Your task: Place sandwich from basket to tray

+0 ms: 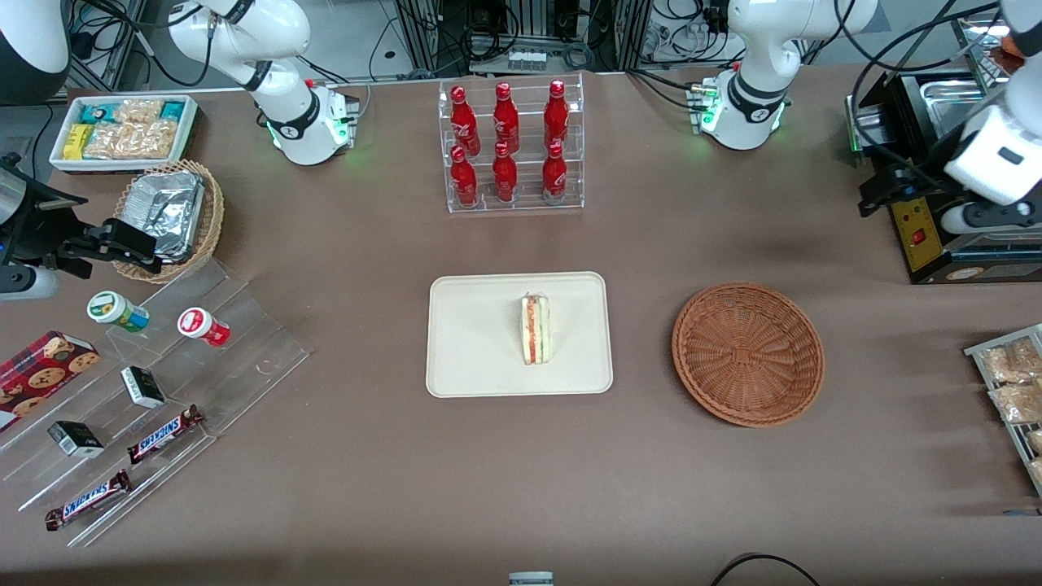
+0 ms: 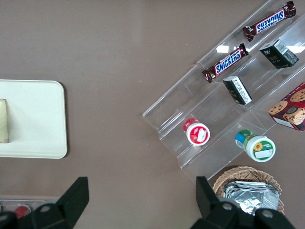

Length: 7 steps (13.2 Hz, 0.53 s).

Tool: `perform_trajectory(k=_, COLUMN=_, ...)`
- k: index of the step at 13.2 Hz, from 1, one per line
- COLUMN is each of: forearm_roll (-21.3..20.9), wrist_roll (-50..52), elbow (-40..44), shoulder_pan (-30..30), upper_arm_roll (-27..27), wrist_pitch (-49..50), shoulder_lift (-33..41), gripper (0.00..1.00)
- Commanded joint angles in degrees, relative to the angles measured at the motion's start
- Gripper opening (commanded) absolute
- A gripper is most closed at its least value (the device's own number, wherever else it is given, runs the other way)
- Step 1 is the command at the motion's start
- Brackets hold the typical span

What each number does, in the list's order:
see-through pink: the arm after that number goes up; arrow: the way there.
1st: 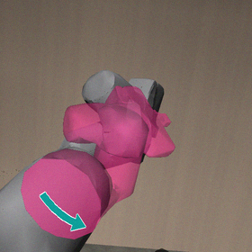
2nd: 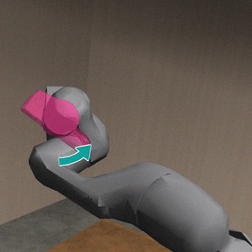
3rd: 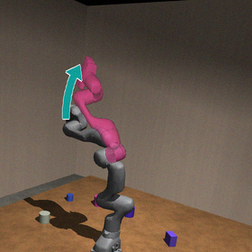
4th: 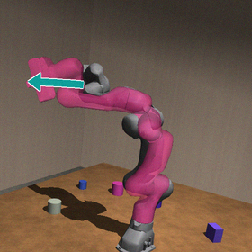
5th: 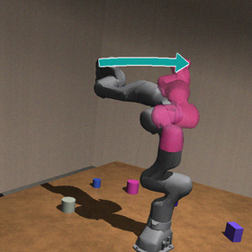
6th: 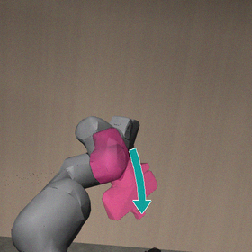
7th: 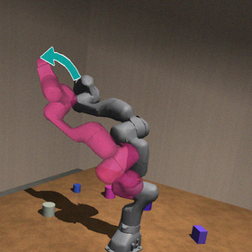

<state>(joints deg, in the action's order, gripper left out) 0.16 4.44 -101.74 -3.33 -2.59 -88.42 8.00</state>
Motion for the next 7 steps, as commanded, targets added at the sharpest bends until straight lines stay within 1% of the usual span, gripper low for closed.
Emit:
perform_trajectory(k=1, forearm_roll=0.6, wrist_roll=-0.7, elbow=1.1, shoulder_pan=0.3, upper_arm_roll=0.4, wrist_pitch=0.0, shoulder_lift=0.6, gripper=0.99)
perform_trajectory(k=3, forearm_roll=1.4, wrist_roll=-0.8, elbow=5.2, shoulder_pan=0.7, upper_arm_roll=0.2, wrist_pitch=1.8, shoulder_lift=-0.4, gripper=0.99)
perform_trajectory(k=4, forearm_roll=1.3, wrist_roll=-0.6, elbow=8.0, shoulder_pan=0.9, upper_arm_roll=0.3, wrist_pitch=4.0, shoulder_lift=-3.0, gripper=0.99)
perform_trajectory(k=5, forearm_roll=0.8, wrist_roll=-0.6, elbow=9.6, shoulder_pan=1.4, upper_arm_roll=0.8, wrist_pitch=5.1, shoulder_lift=-4.0, gripper=0.99)
perform_trajectory(k=7, forearm_roll=0.7, wrist_roll=-0.7, elbow=10.2, shoulder_pan=1.5, upper_arm_roll=1.0, wrist_pitch=5.0, shoulder_lift=-4.5, gripper=0.99)
